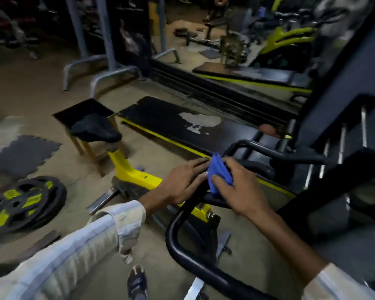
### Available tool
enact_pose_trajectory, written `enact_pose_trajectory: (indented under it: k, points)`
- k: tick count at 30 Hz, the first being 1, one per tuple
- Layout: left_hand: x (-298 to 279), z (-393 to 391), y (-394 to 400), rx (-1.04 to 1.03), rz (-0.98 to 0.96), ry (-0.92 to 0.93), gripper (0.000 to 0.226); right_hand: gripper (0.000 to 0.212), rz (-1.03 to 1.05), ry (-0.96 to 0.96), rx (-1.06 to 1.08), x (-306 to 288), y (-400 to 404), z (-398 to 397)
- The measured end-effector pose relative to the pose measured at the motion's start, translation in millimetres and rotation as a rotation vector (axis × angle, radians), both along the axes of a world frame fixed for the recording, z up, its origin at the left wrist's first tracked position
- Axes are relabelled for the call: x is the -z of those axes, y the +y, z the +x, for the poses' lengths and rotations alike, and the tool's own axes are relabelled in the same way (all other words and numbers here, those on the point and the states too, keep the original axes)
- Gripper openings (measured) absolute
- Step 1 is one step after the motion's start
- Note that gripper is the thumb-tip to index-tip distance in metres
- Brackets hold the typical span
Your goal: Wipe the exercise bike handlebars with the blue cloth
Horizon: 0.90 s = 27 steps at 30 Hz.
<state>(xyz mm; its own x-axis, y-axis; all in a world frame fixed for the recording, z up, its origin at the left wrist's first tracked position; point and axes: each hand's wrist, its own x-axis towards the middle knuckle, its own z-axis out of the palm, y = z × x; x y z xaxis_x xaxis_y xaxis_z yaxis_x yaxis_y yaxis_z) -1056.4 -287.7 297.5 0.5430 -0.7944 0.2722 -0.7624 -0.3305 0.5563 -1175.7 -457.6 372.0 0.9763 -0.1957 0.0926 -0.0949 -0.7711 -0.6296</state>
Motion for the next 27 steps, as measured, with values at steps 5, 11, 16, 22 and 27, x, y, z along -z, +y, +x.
enact_pose_trajectory:
  k: [5, 11, 16, 22, 27]
  points:
    - [9, 53, -25, 0.246, 0.003, -0.04, 0.066, 0.048, 0.079, -0.038, 0.224, -32, 25, -14]
    - [1, 72, -86, 0.448, 0.115, -0.101, 0.078, 0.056, -0.498, 0.067, 0.415, -7, 54, -25]
    - [14, 72, -92, 0.444, 0.204, -0.079, 0.09, 0.053, -0.746, 0.179, 0.471, 13, 69, -17]
    - [3, 63, -89, 0.43, 0.229, -0.098, 0.098, 0.082, -0.75, 0.319, 0.434, 25, 75, -21]
    - [6, 69, -90, 0.445, 0.193, -0.109, 0.092, 0.074, -0.762, 0.303, 0.347, 27, 64, -23]
